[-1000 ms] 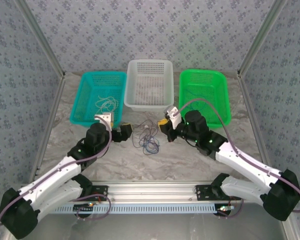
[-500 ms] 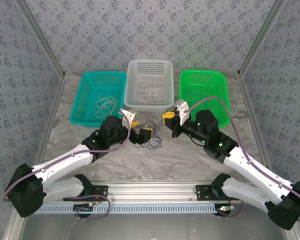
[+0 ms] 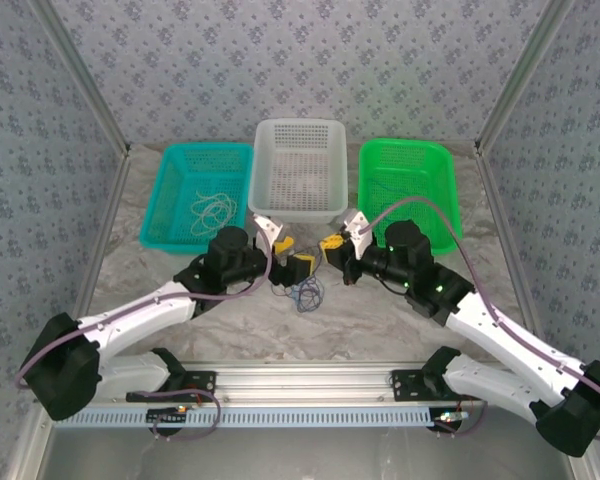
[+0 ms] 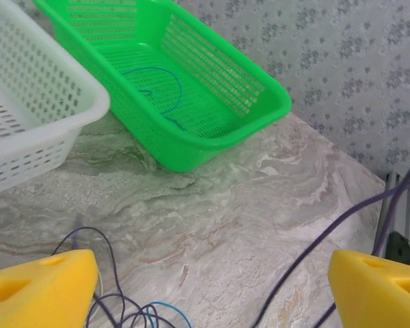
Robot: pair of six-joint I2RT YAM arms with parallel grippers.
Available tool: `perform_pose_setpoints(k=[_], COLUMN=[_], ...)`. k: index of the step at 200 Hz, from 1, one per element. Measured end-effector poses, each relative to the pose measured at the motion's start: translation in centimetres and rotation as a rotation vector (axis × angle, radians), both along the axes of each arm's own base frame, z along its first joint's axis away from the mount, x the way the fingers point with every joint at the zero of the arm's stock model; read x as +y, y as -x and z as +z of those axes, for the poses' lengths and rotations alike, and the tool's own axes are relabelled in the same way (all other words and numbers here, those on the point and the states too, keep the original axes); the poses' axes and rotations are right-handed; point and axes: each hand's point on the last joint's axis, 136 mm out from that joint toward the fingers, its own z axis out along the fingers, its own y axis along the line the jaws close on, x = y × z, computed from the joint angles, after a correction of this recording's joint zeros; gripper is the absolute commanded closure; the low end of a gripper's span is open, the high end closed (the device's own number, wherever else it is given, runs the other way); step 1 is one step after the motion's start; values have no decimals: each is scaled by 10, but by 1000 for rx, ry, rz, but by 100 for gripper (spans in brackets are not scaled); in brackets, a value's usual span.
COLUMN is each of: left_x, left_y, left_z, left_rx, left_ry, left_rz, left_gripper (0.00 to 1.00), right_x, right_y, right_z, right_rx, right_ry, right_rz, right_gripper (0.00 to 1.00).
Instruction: Untangle the cables
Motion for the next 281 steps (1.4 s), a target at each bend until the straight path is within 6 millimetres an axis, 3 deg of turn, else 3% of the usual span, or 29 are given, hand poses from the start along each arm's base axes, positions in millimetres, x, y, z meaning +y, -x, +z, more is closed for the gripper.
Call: perform_pose_setpoints(k=[43,97,113,132,161,177,188,203,240,281], left_x=[-20,-24,-26,-28,-30,-29,-28,-26,-18,-9], left_y=[5,13,16,18,15,10,5,-1,-17,-33], left_z=[-2,-3,-1,-2,-1,2,3,2,1,4], left_rx=[-40,-82,-80,-80,-70,-71,-69,-61,-23,17], left_ry=[-29,-38,-27,-22,-27,-31,-36,-47,-84,-87], left_rz=[-129,-205,-224,-240,-235,-207,-181,-140,-30,92], left_gripper=[37,56,76,100,100,100,100,100,100,100], right_x=[4,6,5,4,1,-2,-6,-12,-31,-51], right_y=[3,4,3,2,-2,-6,-10,-16,-27,-19], right_z=[-3,3,2,0,-8,-13,-16,-21,-49,-85], right_rx=[-6,-35,-36,-37,-11,-2,9,29,74,133], right_ry=[-11,-30,-33,-35,-29,-20,-11,2,73,96], right_rz=[31,56,55,50,21,-15,-51,-103,-235,-314], right_gripper=[99,98,97,87,50,22,10,5,6,7])
